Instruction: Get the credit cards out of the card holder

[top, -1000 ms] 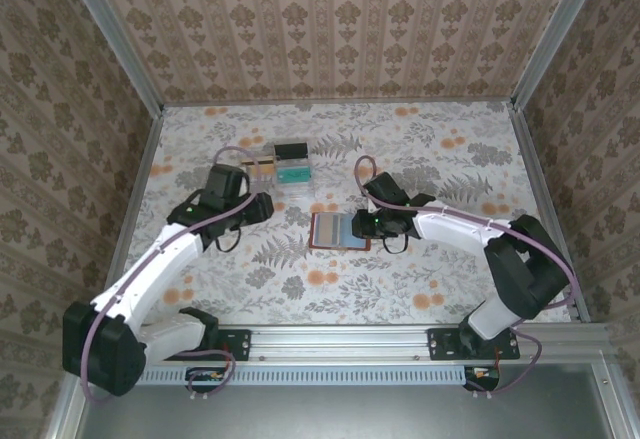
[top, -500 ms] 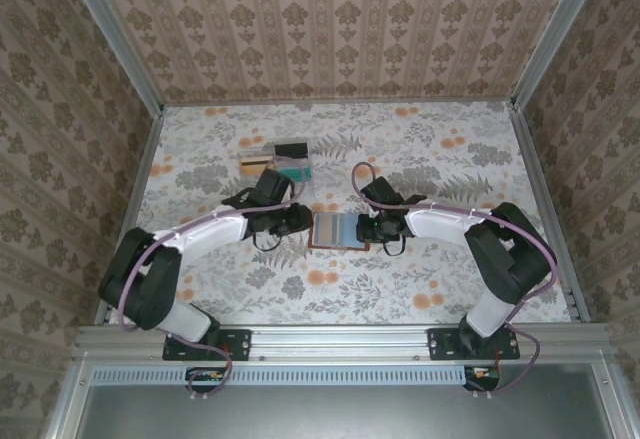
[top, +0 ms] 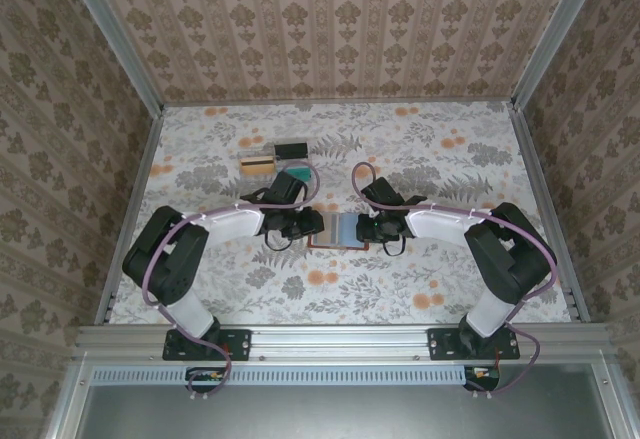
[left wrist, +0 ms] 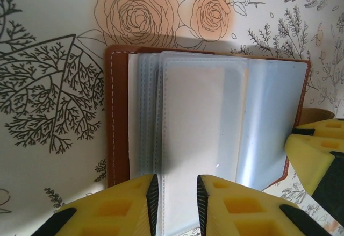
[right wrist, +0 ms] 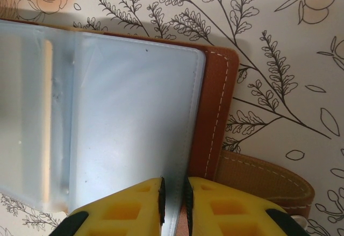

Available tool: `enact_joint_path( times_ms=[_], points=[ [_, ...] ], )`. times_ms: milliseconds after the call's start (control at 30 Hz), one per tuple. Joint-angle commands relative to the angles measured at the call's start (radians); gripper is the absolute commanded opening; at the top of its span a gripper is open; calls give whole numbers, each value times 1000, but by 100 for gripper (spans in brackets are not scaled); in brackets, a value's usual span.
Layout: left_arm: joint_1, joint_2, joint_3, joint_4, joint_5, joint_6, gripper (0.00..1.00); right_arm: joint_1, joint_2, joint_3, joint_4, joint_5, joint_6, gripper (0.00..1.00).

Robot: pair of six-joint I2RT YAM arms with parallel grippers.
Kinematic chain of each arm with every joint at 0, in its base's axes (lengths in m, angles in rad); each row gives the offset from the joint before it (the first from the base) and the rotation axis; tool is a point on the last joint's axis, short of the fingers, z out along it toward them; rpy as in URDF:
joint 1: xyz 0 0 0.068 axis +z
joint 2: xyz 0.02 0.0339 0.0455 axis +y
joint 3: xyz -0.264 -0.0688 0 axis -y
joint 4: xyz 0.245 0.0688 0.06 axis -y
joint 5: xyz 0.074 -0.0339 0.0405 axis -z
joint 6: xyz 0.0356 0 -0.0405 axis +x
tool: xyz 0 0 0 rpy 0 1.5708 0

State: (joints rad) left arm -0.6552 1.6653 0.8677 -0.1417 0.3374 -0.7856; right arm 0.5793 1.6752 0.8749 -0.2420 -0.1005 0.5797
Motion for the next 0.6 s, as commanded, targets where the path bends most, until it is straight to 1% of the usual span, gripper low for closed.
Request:
enact_joint_path(
  times_ms=[0,233,367,433,567],
  points=[
    [-10,23,27,-7,8,14,28,-7,24,-25,-15,7,9,22],
    [-24,69,41,36,56,3,29,-8,31,-21,-14,1,9,22],
    [-27,69,31,95,93,-21,31,-10,36,-20,-12,-4,9,22],
    [-27,64,26,127,114,-25,37,-12,38,-19,-12,-4,11,22],
    [-29,61,26,156,143,-23,55,-15,43,-18,-11,-7,12,23]
  ],
)
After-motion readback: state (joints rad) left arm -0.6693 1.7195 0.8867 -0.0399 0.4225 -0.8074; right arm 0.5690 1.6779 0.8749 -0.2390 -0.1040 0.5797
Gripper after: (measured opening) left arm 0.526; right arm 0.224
